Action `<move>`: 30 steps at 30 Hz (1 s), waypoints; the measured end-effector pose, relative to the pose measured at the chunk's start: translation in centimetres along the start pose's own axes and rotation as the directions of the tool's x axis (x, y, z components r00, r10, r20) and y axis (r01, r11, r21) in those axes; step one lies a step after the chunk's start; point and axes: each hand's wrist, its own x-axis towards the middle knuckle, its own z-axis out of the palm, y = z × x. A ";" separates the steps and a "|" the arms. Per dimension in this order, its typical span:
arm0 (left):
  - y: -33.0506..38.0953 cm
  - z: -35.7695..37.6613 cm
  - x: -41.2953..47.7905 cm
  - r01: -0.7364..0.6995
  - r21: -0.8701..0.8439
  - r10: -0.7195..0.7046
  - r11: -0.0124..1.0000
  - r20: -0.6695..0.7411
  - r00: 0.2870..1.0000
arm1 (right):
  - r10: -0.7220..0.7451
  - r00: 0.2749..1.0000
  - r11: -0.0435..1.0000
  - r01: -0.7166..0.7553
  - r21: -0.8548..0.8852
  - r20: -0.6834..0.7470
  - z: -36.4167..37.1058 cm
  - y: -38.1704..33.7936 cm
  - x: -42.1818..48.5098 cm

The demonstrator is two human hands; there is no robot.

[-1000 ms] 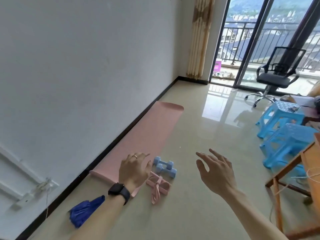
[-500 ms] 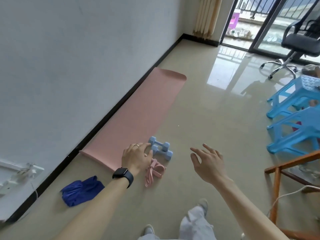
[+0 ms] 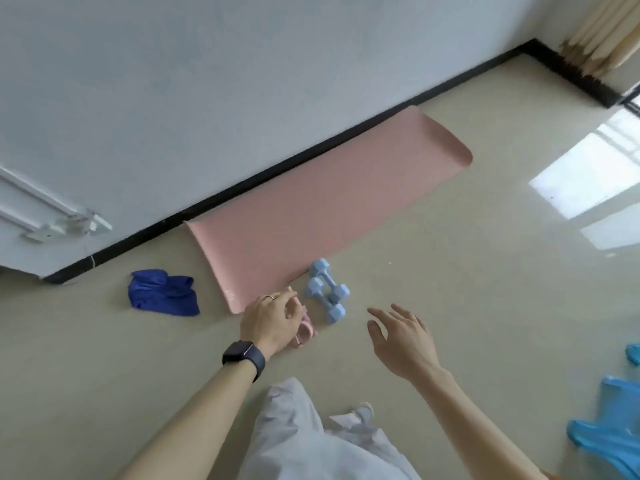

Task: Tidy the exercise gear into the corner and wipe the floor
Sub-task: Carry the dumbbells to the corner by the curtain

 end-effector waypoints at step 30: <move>-6.3 25.5 24.8 0.578 0.018 -0.554 0.816 0.312 0.772 | -0.167 0.737 0.823 0.469 -0.319 0.655 13.6 3.0 46.3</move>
